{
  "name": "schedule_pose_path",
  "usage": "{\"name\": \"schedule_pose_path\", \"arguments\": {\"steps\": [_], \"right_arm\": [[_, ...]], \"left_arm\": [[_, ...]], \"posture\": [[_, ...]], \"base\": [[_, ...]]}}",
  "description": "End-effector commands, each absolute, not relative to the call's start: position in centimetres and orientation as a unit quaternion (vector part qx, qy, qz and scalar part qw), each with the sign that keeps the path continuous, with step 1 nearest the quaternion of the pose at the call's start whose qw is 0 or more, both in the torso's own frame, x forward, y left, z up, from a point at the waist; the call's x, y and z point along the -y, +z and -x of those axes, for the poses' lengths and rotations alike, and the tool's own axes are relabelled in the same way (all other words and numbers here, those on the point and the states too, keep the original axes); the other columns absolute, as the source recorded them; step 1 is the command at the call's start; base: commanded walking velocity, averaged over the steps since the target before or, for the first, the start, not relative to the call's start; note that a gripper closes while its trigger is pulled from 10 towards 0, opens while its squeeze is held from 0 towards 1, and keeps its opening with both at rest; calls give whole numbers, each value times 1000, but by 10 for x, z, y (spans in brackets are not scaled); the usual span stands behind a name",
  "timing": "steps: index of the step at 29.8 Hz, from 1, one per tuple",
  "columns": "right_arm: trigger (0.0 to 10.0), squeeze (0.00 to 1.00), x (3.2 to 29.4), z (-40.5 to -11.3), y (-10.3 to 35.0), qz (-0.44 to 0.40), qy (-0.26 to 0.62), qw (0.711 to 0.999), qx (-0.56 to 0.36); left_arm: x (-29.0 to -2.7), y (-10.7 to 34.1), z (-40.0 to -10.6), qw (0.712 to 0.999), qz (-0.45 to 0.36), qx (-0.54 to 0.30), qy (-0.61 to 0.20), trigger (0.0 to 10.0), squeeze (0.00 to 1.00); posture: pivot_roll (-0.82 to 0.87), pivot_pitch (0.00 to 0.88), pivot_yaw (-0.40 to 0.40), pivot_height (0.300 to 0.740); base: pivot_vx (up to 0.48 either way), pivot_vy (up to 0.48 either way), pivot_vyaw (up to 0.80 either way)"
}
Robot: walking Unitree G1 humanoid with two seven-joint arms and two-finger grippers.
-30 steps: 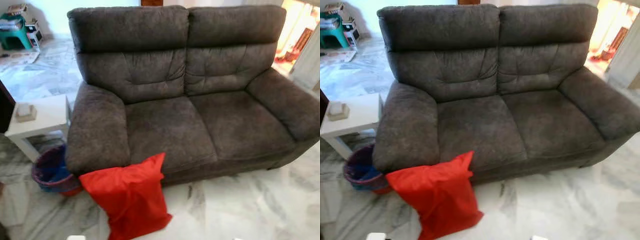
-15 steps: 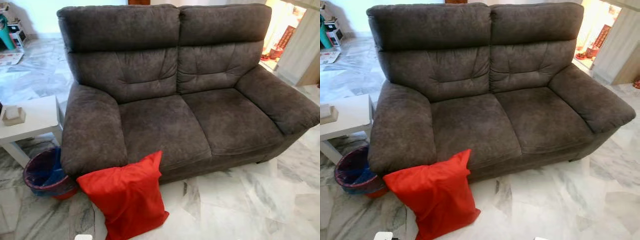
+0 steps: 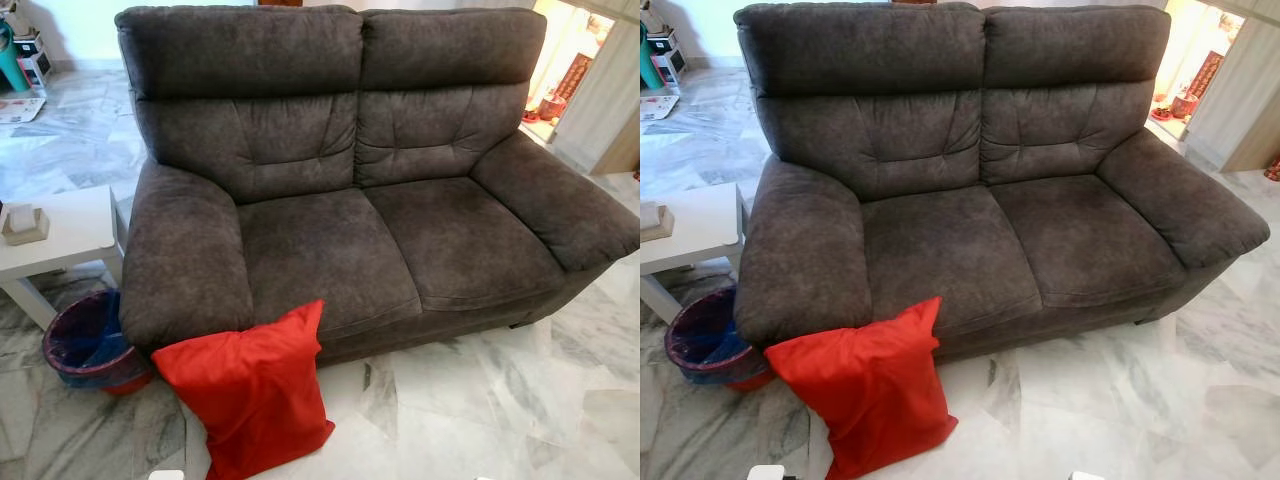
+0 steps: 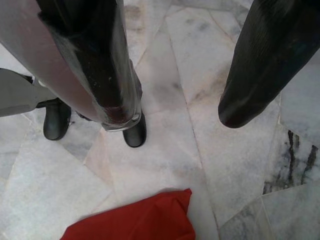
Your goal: Move the pillow to the sofa from floor
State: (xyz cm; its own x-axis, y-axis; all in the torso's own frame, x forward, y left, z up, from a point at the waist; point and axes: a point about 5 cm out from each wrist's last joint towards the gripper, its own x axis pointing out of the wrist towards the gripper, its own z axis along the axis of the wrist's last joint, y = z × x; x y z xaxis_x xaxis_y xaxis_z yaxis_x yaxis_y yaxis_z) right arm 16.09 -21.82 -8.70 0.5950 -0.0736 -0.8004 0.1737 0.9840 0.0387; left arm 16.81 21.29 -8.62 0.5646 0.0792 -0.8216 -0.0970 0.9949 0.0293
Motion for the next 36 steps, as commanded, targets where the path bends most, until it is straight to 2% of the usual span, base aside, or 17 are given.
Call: {"name": "schedule_pose_path", "arguments": {"steps": [1, 9, 15, 36], "right_arm": [[10000, 0, 223, -157, -88, -58, -77, 887, -451], [10000, 0, 220, -156, -89, -56, -67, 887, -454], [10000, 0, 217, -154, -90, -54, -74, 885, -456], [10000, 0, 213, -164, -87, -74, -88, 890, -441]], "left_arm": [[-211, -89, -162, 880, 21, -472, 54, 10000, 0], [-216, -89, -160, 879, 21, -472, 65, 10000, 0], [-219, -89, -159, 879, 15, -472, 65, 10000, 0], [-220, -85, -167, 885, 8, -463, 56, 10000, 0]], "posture": [[-61, 73, -52, 740], [-56, 83, -39, 740], [-60, 90, -30, 740], [-54, 72, -9, 740]], "base": [[0, 0, 0], [0, 0, 0], [0, 0, 800], [0, 0, 0]]}}
